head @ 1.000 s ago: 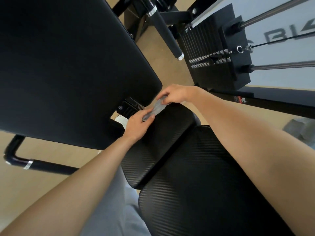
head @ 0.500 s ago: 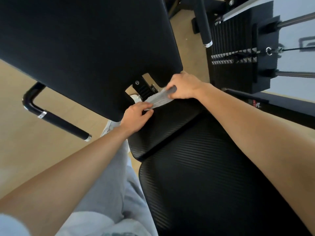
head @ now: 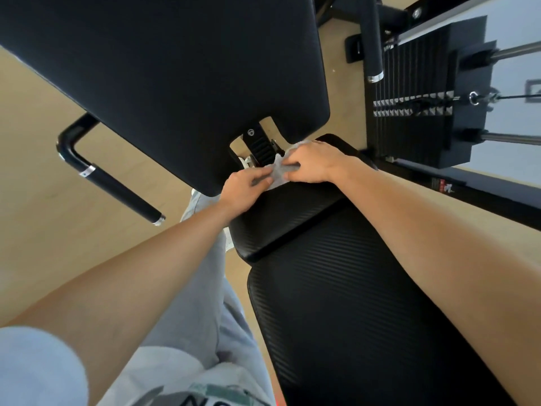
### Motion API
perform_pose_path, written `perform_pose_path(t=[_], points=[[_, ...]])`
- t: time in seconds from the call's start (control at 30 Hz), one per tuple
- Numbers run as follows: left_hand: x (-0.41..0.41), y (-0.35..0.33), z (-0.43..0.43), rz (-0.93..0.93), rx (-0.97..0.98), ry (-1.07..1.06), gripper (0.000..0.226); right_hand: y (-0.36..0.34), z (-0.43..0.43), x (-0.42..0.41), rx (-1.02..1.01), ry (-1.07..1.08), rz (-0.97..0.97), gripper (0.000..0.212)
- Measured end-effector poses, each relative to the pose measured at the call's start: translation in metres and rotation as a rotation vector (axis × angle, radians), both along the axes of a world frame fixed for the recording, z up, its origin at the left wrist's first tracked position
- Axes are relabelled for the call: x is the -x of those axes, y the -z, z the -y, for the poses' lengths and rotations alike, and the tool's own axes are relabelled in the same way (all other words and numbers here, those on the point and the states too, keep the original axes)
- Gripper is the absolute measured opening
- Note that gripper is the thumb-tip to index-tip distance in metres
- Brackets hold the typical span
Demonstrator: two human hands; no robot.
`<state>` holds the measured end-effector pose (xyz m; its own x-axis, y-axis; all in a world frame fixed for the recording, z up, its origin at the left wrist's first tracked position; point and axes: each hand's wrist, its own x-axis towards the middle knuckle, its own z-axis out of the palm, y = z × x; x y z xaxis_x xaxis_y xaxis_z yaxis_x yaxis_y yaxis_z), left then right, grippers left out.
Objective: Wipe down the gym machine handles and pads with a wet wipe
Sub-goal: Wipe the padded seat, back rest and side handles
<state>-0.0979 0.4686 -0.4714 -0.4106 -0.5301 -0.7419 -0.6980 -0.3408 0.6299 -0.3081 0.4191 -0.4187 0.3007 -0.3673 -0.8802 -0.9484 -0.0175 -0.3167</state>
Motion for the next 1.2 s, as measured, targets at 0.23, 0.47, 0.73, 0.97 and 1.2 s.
perform_pose_path(t=[0.23, 0.47, 0.73, 0.97, 1.2], points=[[-0.020, -0.033, -0.027, -0.068, 0.050, -0.015, 0.035, -0.031, -0.024, -0.007, 0.019, -0.012, -0.014, 0.049], [0.032, -0.058, -0.011, -0.211, 0.133, 0.076, 0.037, -0.087, -0.020, 0.041, 0.017, 0.122, -0.144, 0.052], [0.064, -0.037, 0.013, -0.318, 0.090, 0.133, 0.042, -0.100, -0.023, 0.063, 0.168, 0.435, -0.221, 0.032], [0.004, -0.030, -0.003, -0.257, 0.034, 0.130, 0.045, -0.095, -0.022, 0.022, 0.090, 0.185, -0.180, 0.043], [-0.059, -0.051, -0.041, -0.164, -0.032, -0.038, 0.039, -0.091, -0.056, -0.045, 0.166, 0.086, -0.079, 0.031]])
